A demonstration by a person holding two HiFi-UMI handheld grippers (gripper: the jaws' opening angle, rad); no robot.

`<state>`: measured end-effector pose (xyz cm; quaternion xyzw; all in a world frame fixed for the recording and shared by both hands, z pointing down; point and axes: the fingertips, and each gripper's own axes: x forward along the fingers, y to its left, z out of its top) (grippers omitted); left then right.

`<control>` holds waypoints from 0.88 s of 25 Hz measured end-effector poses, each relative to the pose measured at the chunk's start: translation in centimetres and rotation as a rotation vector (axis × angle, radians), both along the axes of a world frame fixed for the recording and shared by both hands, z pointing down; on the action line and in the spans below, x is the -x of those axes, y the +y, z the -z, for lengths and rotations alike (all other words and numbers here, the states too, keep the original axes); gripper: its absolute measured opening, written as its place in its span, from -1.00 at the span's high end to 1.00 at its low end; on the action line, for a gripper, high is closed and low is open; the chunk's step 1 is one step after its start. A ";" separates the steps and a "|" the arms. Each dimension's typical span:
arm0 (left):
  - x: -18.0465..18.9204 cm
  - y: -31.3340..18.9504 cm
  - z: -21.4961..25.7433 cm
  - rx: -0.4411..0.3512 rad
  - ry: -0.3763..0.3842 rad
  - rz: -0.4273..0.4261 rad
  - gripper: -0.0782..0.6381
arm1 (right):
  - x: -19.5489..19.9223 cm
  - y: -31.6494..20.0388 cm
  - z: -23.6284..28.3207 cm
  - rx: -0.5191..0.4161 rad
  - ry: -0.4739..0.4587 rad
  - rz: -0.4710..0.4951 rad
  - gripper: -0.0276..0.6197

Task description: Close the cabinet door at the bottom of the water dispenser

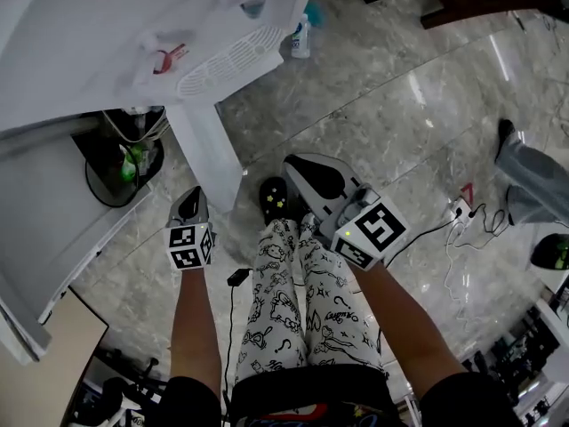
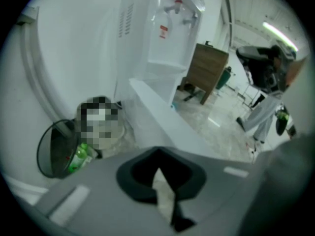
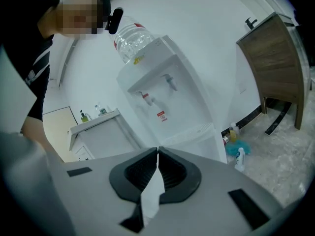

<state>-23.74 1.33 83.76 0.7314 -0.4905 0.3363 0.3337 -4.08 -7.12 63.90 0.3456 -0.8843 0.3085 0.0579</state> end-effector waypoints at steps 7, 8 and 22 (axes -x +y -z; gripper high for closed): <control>-6.0 -1.7 0.0 -0.008 0.066 -0.048 0.79 | 0.2 -0.5 -2.5 0.033 0.019 -0.015 0.86; -7.4 -2.3 0.2 -0.016 0.086 -0.067 0.79 | 0.2 -0.6 -2.8 0.035 0.023 -0.014 0.86; -16.9 -15.8 1.1 -0.110 0.063 -0.250 0.79 | -4.6 -8.3 -3.0 -0.009 -0.013 -0.152 0.86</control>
